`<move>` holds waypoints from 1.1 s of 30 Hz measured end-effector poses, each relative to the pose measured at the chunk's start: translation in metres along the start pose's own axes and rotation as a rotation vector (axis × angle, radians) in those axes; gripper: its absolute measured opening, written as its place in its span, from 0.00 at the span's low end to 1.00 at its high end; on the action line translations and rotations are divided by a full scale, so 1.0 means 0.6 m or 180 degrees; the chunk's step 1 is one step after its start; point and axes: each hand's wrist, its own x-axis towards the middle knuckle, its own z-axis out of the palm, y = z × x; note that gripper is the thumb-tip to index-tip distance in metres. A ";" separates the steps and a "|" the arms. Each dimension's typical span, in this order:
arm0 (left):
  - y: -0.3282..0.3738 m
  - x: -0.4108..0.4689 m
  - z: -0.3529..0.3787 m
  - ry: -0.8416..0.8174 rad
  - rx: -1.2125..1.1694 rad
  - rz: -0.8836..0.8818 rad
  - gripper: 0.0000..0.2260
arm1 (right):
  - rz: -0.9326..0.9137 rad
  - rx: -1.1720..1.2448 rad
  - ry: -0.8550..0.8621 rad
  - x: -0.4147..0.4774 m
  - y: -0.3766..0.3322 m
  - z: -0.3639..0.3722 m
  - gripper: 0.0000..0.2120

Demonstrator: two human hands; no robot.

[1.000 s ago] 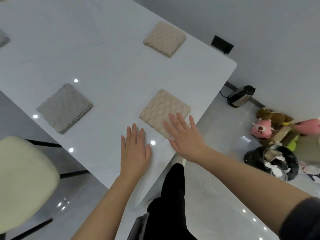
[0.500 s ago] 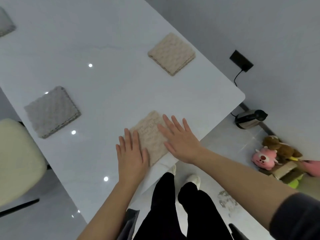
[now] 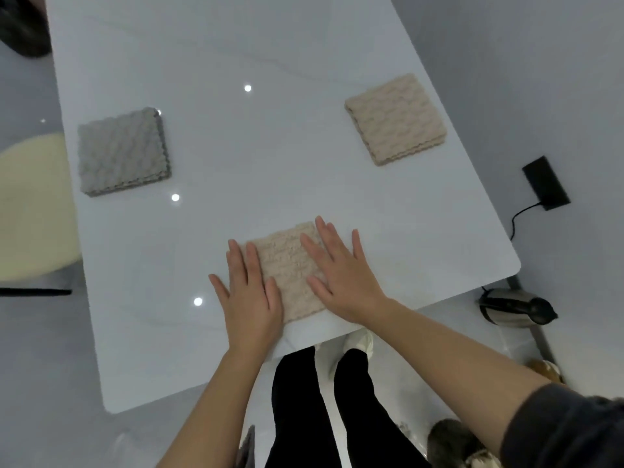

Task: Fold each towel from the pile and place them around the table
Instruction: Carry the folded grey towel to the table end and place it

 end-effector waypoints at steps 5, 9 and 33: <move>0.014 -0.002 0.011 0.0182 -0.0042 -0.0119 0.27 | -0.0121 0.0101 0.0142 0.008 0.001 0.004 0.31; 0.022 -0.004 0.017 0.0113 0.0056 0.0058 0.27 | -0.0125 0.0137 0.0181 0.004 -0.002 0.006 0.30; 0.041 0.000 0.030 0.0024 0.0165 0.0093 0.27 | 0.0035 -0.0189 0.0312 0.006 -0.012 0.023 0.27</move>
